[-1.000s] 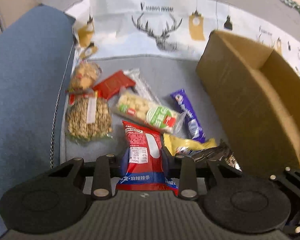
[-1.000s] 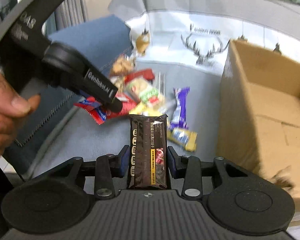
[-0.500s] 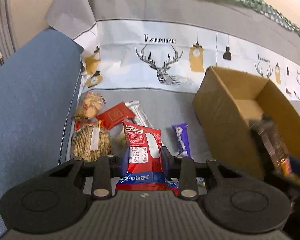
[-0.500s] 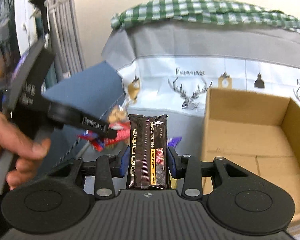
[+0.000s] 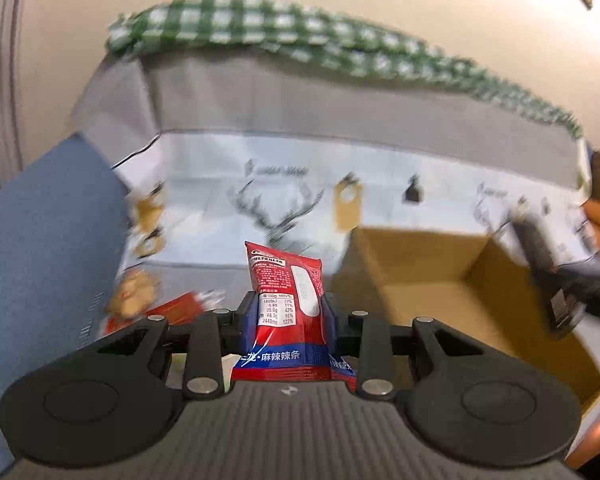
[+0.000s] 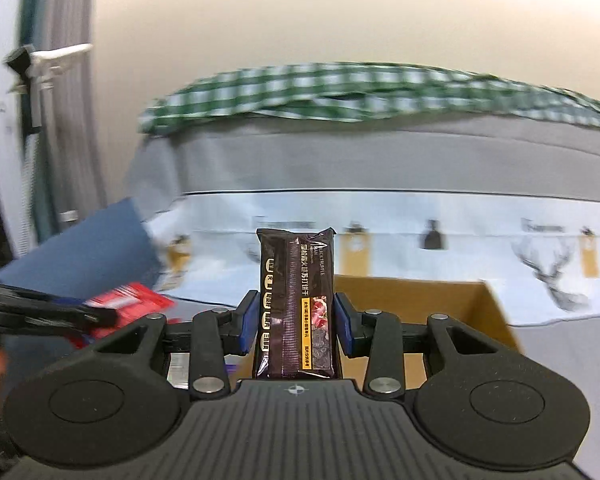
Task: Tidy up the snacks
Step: 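Carry the brown bar with the right gripper while the left carries the red pack over the box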
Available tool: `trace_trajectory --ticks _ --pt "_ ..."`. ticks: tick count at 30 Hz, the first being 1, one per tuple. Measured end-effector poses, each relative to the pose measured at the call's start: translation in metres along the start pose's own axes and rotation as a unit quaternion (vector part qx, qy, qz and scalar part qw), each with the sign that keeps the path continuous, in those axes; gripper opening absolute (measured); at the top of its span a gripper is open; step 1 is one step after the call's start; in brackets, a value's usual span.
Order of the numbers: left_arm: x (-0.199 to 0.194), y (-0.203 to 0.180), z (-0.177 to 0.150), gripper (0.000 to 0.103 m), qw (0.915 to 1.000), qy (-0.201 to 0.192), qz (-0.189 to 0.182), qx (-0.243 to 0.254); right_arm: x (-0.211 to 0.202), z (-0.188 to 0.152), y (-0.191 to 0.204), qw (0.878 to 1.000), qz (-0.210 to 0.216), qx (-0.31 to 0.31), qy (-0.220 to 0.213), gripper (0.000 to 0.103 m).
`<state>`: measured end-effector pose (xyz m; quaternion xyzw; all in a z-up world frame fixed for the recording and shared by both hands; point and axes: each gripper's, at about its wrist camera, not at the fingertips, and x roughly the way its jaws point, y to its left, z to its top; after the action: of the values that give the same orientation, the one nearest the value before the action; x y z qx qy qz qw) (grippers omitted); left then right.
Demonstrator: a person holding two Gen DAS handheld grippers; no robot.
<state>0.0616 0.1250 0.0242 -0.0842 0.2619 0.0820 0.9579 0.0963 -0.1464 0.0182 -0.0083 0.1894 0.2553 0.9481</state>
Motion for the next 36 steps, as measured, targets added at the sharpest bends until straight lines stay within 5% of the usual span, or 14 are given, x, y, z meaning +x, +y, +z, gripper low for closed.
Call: trace_trajectory --ticks 5,15,36 --pt "0.005 -0.041 0.003 0.036 0.9981 -0.025 -0.055 -0.011 0.009 -0.02 -0.037 0.998 -0.04 0.04 0.04 0.041" --pt "0.044 -0.112 -0.004 0.036 0.9925 -0.002 -0.121 0.021 0.015 -0.032 -0.067 0.995 -0.079 0.022 0.062 0.041" --pt "0.065 -0.126 -0.008 0.037 0.9902 0.009 -0.136 0.031 0.02 -0.034 -0.069 0.993 -0.089 0.01 0.076 0.041"
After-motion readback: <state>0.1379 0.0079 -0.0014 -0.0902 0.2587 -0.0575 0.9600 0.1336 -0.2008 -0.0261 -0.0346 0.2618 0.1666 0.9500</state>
